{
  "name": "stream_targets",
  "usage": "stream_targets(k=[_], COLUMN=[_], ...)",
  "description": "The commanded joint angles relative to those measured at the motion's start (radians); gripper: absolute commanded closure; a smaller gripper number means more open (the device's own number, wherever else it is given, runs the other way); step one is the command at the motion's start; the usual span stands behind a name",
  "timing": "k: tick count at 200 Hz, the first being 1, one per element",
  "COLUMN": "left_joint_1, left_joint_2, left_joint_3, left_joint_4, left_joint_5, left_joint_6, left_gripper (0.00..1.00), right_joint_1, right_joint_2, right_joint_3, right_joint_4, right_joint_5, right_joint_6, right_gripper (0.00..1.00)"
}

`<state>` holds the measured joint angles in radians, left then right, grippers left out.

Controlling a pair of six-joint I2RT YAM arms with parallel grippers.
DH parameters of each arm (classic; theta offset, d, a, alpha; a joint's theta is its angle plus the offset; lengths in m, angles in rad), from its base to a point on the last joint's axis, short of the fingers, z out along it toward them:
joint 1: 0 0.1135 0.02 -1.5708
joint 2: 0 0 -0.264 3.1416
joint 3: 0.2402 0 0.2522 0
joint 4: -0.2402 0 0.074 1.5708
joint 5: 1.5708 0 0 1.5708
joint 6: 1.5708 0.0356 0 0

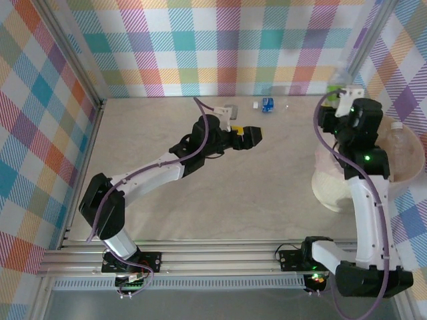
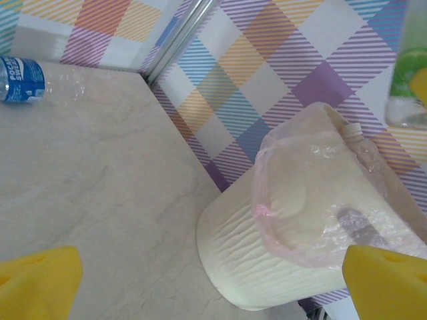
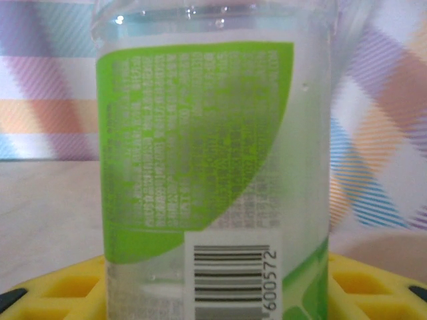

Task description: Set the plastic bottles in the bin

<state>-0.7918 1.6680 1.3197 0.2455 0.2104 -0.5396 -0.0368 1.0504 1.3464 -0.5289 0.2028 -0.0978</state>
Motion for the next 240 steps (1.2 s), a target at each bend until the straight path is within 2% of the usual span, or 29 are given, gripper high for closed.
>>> stream_targets(k=[1,47,97,140,154,180,199,240], left_joint_1=[-0.021,-0.023,-0.024,-0.025,-0.024,-0.026,-0.026,-0.030], left_joint_2=[0.025,0.080,0.095,0.084,0.081,0.086,0.096,0.097], left_joint_3=[0.066,0.115,0.132,0.135,0.133,0.136,0.142,0.136], left_joint_4=[0.013,0.006,-0.022,-0.046,-0.047,-0.044,-0.033,-0.035], left_joint_5=[0.030,0.061,0.060,0.047,0.040,0.030,0.030,0.022], left_joint_6=[-0.030,-0.073,-0.080,-0.094,-0.100,-0.117,-0.131,-0.136], left_gripper=[0.00,0.00,0.00,0.00,0.00,0.00,0.00,0.00], right_joint_1=[-0.051,-0.127,-0.229,-0.297,-0.302,-0.305,-0.304,-0.304], right_joint_2=[-0.049,-0.102,-0.152,-0.177,-0.163,-0.100,-0.073,-0.103], right_joint_3=[-0.033,-0.073,-0.119,-0.112,-0.094,0.035,0.101,0.084], right_joint_4=[-0.014,-0.044,-0.064,-0.110,-0.164,-0.404,-0.511,-0.470], right_joint_5=[0.108,0.286,0.350,0.308,0.302,0.315,0.352,0.363], right_joint_6=[-0.033,-0.074,-0.071,-0.045,-0.039,-0.010,0.025,0.019], right_gripper=[0.50,0.49,0.49,0.47,0.43,0.30,0.21,0.06])
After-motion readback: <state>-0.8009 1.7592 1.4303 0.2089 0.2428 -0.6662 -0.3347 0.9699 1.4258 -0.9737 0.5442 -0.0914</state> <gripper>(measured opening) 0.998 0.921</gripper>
